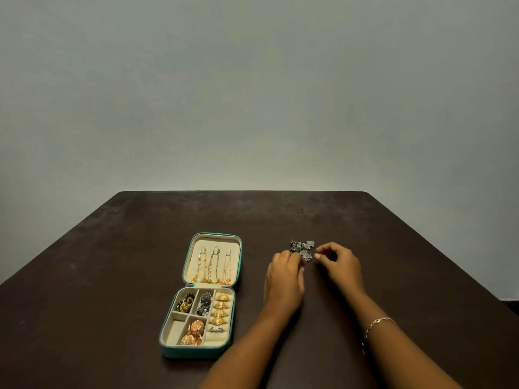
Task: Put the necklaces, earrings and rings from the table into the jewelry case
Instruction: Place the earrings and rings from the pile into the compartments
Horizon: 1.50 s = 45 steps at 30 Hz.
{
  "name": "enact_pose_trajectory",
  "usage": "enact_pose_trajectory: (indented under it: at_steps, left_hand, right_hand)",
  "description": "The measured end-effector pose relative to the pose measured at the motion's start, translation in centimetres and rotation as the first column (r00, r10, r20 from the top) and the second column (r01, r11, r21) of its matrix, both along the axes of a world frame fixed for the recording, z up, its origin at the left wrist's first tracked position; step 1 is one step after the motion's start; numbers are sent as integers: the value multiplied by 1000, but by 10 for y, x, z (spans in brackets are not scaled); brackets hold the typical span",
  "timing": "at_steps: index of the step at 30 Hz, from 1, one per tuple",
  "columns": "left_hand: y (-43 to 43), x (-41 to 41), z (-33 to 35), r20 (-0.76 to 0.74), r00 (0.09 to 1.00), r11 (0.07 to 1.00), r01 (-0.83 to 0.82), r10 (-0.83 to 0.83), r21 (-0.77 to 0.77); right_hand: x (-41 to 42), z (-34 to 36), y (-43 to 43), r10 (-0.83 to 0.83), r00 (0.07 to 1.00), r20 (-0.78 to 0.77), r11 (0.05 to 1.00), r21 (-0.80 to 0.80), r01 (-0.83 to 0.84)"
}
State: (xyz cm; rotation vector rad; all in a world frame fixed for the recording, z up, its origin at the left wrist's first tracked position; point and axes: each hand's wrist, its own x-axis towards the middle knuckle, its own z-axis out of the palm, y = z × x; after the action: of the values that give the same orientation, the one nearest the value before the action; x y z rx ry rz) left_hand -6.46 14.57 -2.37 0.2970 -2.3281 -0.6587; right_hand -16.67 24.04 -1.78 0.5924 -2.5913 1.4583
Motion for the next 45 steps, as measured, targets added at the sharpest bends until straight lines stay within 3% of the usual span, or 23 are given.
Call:
enact_pose_trajectory:
  at_steps: [3,12,18,23,30,34,39,45]
  left_hand:
    - [-4,-11,4,42,999,1000,15,-16,27]
    - [-8,-28,3,-32,998,984,55,-50,171]
    - [-9,-26,5,-23,997,973,80,-77,215]
    - [-10,-27,4,8,997,972,69,-73,225]
    - [-9,-25,6,1,995,960,100,-104,263]
    - [-10,-24,5,-12,995,959,101,-102,264]
    - [-14,-26,4,-51,998,927,44,-27,374]
    - [-14,-26,5,-33,999,906,42,-31,422]
  right_hand:
    - [-8,-1,-8,47,999,-13,999,16,-47]
    - [-16,-5,-11,74,997,-18,991,113,-71]
    - [-15,1,-7,122,991,51,992,-23,-121]
    - [-12,4,-6,164,985,52,986,34,-166]
    - [-8,11,-4,275,947,169,936,-270,-224]
    - [-6,11,-4,345,916,203,904,-333,-267]
    - [-11,7,-3,255,966,31,961,-123,-249]
    - [-11,5,-8,234,972,-33,953,204,-223]
